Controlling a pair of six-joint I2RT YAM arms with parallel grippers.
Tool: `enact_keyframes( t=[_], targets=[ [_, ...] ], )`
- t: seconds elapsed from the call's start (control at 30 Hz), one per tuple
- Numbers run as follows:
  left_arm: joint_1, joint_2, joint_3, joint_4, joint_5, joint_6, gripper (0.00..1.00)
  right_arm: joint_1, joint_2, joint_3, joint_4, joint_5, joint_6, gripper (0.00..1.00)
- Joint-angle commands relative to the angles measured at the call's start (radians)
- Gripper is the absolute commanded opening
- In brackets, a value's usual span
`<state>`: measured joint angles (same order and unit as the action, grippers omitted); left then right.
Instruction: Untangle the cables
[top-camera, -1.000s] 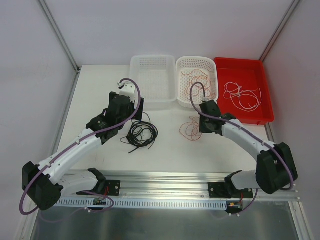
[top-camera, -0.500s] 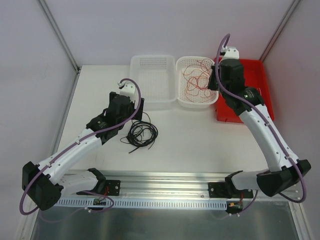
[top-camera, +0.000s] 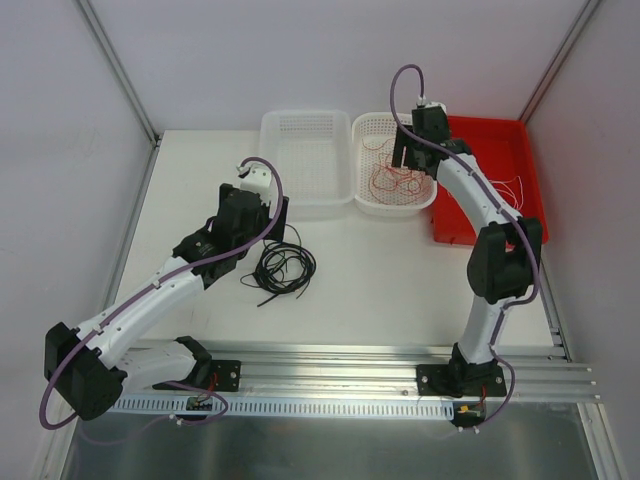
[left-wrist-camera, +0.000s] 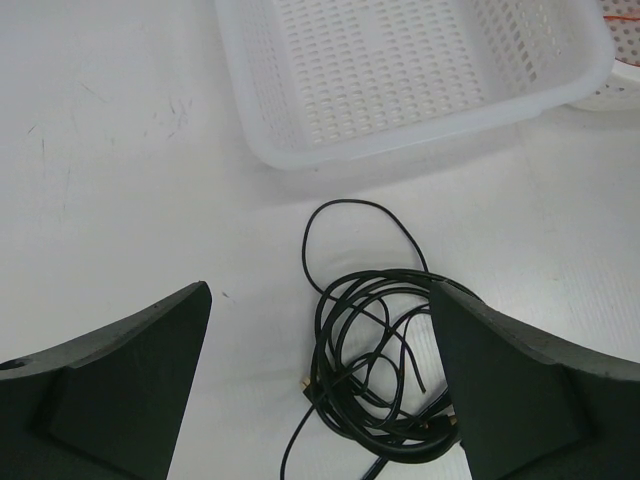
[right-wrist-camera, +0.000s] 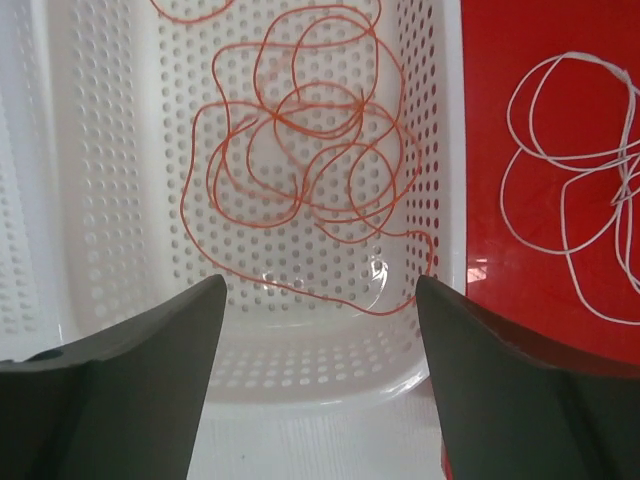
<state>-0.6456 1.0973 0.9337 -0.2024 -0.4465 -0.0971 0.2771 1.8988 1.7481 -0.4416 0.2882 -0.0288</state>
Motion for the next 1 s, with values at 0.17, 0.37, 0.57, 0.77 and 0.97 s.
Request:
enact_keyframes(
  t=[0.17, 0.37, 0.57, 0.77, 0.97],
  targets=[
    [0.012, 0.022, 0.025, 0.004, 0.058, 0.014, 0.92, 0.036, -0.289, -0.284, 0.072, -0.179, 0.018, 0.89],
    [0.009, 0.073, 0.031, -0.005, 0.197, 0.033, 0.92, 0.128, -0.570, -0.534, 0.099, -0.201, 0.067, 0.92],
    [-0.113, 0.159, 0.073, -0.115, 0.189, 0.088, 0.92, 0.235, -0.797, -0.743, 0.093, -0.201, 0.144, 0.92],
    [-0.169, 0.184, 0.057, -0.256, 0.288, -0.070, 0.88, 0.333, -0.966, -0.884, 0.101, -0.211, 0.179, 0.93],
    [-0.210, 0.194, 0.004, -0.290, 0.305, -0.121, 0.85, 0.402, -1.009, -0.999, 0.164, -0.239, 0.253, 0.99]
  ],
)
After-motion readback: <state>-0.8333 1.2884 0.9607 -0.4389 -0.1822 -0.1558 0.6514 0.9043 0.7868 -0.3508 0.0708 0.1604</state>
